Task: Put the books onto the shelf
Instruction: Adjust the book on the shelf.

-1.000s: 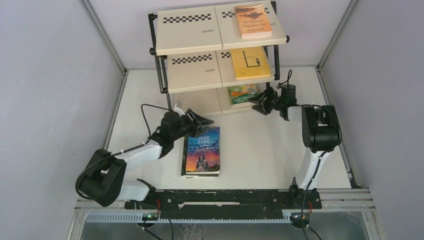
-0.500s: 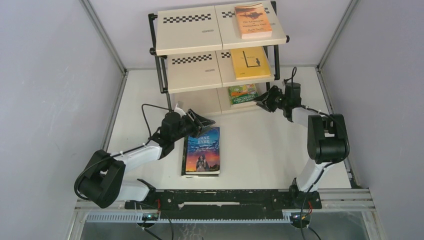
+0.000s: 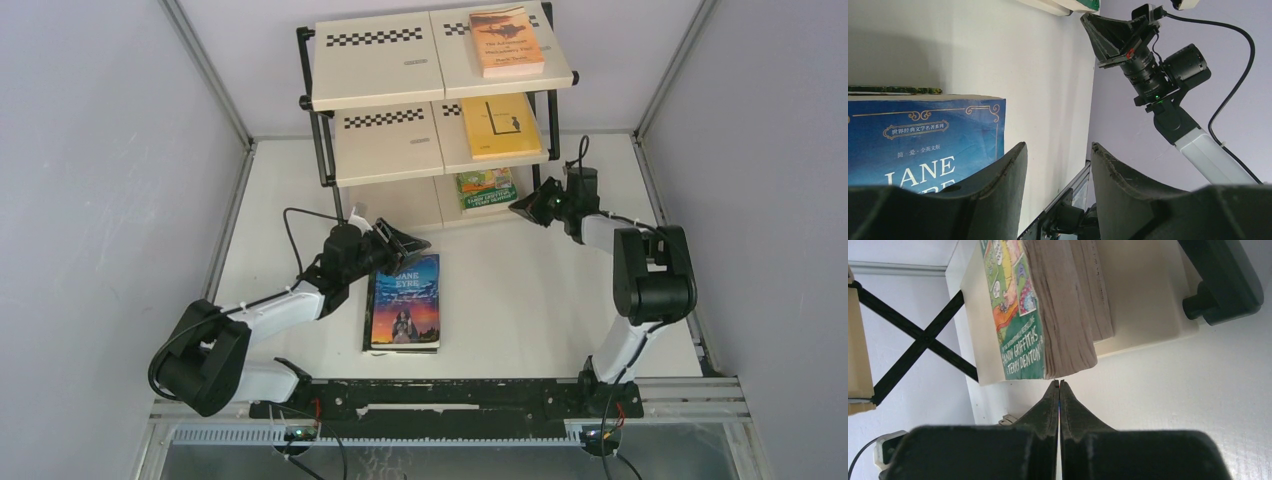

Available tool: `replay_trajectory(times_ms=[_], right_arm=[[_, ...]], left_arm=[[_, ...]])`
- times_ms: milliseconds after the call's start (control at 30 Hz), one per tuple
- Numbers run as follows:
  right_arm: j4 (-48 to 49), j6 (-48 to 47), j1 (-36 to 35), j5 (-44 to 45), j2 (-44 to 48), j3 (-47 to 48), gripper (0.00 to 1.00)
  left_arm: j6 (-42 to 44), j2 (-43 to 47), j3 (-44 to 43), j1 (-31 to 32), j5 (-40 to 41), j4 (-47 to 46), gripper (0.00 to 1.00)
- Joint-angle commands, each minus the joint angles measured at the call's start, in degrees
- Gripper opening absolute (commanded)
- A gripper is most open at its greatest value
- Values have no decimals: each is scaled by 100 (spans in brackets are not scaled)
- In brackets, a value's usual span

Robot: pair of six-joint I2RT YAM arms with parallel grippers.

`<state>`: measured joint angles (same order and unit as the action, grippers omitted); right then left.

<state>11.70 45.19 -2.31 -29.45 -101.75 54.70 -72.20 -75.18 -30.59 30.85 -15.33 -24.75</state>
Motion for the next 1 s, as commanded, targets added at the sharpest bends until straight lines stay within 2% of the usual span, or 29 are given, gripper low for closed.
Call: replay_trajectory(times_ms=[0, 533, 967], right_arm=[[32, -143, -74, 66, -162, 346, 4], [-168, -237, -202, 64, -445, 787, 5], [-581, -587, -188, 776, 542, 420, 9]], left_arm=[[-49, 109, -42, 35, -2, -209, 54], [-22, 4, -156, 31, -21, -176, 54], [-48, -42, -158, 33, 56, -278, 54]])
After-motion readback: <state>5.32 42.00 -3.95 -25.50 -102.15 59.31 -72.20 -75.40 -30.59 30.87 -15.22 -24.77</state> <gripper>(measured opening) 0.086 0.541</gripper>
